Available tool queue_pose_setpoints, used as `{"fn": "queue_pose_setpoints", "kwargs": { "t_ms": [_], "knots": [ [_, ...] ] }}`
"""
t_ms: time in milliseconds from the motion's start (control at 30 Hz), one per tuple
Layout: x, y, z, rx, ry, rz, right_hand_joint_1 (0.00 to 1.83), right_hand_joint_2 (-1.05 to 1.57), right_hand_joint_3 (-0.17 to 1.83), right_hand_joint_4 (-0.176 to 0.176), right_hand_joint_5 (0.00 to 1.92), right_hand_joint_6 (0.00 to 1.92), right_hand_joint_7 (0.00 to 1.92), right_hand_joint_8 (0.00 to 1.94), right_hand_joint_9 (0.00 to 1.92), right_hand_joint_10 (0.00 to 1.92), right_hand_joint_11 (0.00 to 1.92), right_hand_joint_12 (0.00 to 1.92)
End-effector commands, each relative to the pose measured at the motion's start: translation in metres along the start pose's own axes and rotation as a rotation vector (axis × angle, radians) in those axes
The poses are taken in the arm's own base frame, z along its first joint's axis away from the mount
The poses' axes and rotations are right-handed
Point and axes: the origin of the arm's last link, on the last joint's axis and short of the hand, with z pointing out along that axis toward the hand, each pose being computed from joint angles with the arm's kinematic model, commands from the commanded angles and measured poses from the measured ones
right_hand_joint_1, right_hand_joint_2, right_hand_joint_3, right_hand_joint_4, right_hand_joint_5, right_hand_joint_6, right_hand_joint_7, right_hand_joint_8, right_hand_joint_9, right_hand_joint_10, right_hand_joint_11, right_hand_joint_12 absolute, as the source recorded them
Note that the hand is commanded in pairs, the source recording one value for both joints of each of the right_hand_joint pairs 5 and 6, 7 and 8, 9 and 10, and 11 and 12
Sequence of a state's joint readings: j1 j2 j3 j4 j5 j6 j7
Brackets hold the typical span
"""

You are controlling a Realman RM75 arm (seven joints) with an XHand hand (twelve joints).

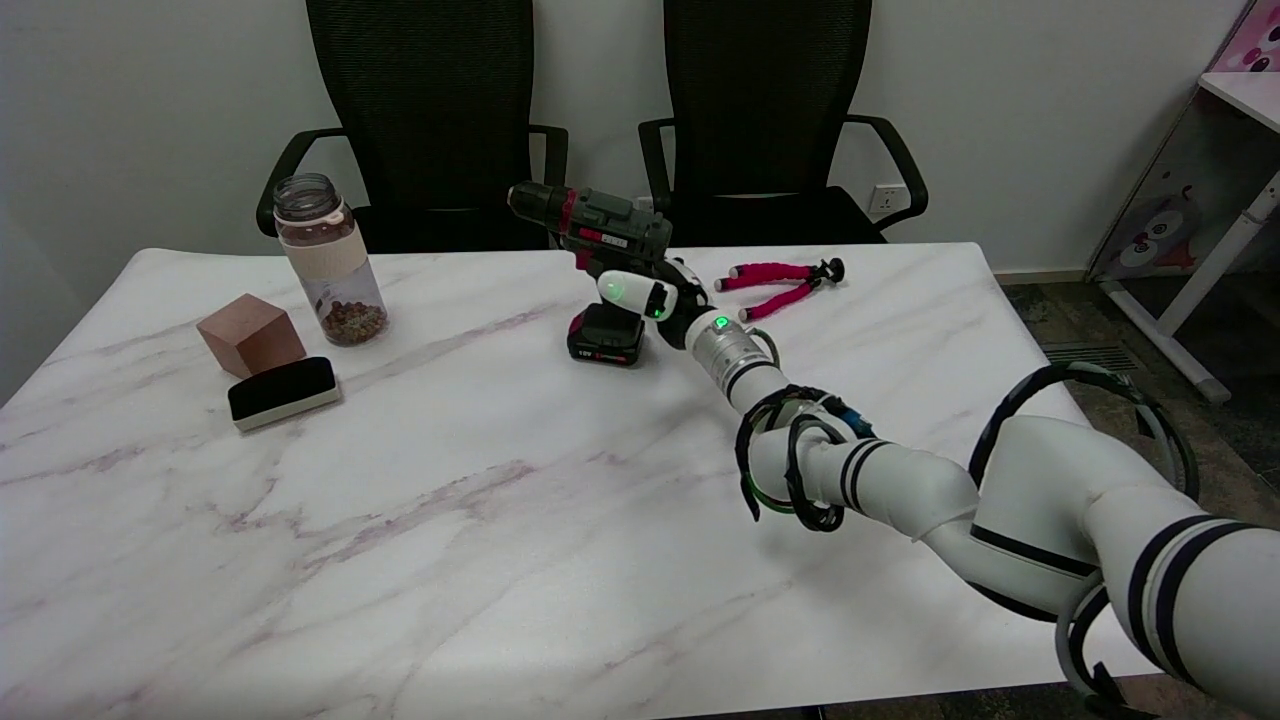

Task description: Pick up the power screwdriver.

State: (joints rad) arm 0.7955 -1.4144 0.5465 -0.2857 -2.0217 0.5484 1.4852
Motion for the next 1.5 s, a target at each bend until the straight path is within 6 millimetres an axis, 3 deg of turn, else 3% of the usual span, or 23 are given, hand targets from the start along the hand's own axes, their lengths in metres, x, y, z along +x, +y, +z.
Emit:
{"fn": "queue_pose_setpoints", "kwargs": {
  "t_ms": [33, 1500],
  "knots": [
    [-0.005, -0.003, 0.001, 0.012, 0.009, 0.062, 0.99, -0.7, 1.18, 0.176, 0.17, 0.17, 0.17, 0.17, 0.13, 0.13, 0.0, 0.0],
    [-0.019, -0.012, 0.008, 0.019, -0.013, 0.082, 1.06, -0.65, 1.12, 0.176, 0.19, 0.19, 0.19, 0.19, 0.12, 0.12, 0.0, 0.0]
  ]
}}
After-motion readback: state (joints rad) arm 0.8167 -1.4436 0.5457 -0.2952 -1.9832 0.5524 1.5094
